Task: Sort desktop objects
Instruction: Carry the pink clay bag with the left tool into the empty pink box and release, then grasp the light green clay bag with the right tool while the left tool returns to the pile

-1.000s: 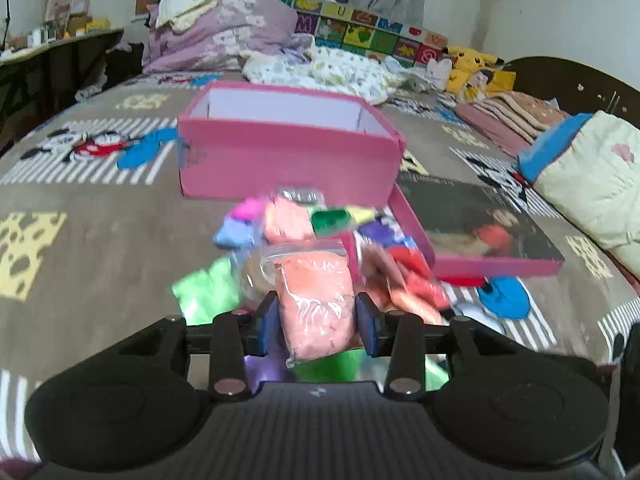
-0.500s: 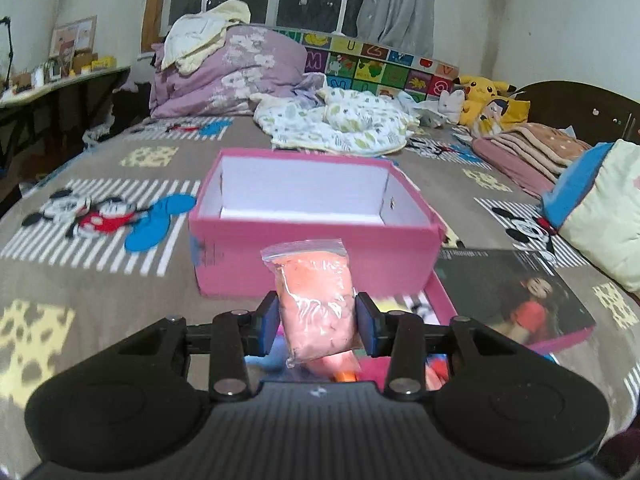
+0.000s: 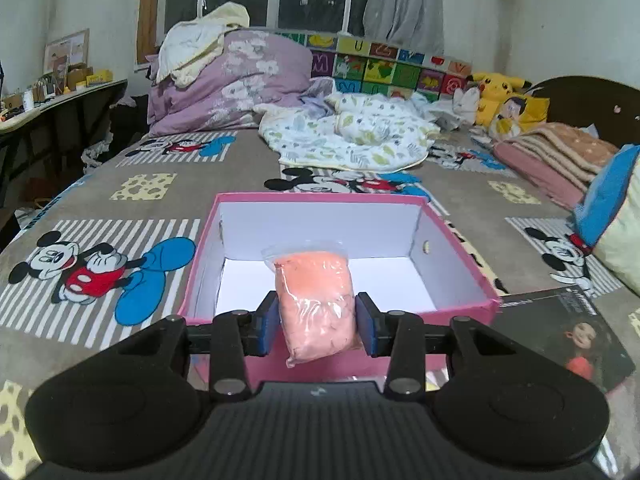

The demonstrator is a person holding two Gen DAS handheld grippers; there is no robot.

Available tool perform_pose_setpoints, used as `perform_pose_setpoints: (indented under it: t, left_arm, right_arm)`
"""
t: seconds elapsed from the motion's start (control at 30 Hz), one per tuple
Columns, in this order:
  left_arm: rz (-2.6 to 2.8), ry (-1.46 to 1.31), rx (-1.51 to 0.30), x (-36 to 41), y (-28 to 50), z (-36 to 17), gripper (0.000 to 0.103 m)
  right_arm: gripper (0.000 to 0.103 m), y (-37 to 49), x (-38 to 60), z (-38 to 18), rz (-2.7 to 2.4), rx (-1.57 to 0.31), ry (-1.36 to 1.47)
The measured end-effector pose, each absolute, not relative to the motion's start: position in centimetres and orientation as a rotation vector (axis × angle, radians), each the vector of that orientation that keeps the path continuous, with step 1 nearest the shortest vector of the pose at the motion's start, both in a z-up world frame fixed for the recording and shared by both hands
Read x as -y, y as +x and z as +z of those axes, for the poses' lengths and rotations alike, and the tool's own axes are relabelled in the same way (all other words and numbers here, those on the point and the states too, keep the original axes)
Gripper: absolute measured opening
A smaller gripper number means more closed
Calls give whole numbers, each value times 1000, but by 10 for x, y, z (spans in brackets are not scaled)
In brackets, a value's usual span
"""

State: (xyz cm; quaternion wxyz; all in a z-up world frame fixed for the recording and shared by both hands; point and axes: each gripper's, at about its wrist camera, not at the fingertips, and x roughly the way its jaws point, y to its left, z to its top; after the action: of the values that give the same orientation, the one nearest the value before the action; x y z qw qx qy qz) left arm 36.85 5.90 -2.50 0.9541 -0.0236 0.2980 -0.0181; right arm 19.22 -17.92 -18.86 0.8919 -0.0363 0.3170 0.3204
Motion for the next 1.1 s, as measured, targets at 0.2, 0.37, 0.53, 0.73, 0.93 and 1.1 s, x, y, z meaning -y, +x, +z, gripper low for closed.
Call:
perform_pose_setpoints:
  t: [0.2,0.37,0.53,0.73,0.93,1.1]
  left_arm:
    - [-14,-34,-663,-58,405,-41,39]
    - [-2,-32,-709,-58,431,-54,39]
    - [12,-20,-751,-59,453,-67,39]
    - [21,-16,-796,-60,473,-81,39]
    - [5,18,-839,-59,478,-88,53]
    - [34,39,-800,-58,466,-78,73]
  right_arm:
    - [39,195,180,-190,674,-669,-57]
    - [39,198,181,-192,682,-677,-44]
    - [39,200,182,-194,690,-683,-29]
    - [39,203,182,-195,696,-687,-17]
    - [40,204,183,-196,701,-688,-8]
    - [40,203,183,-196,701,-684,-14]
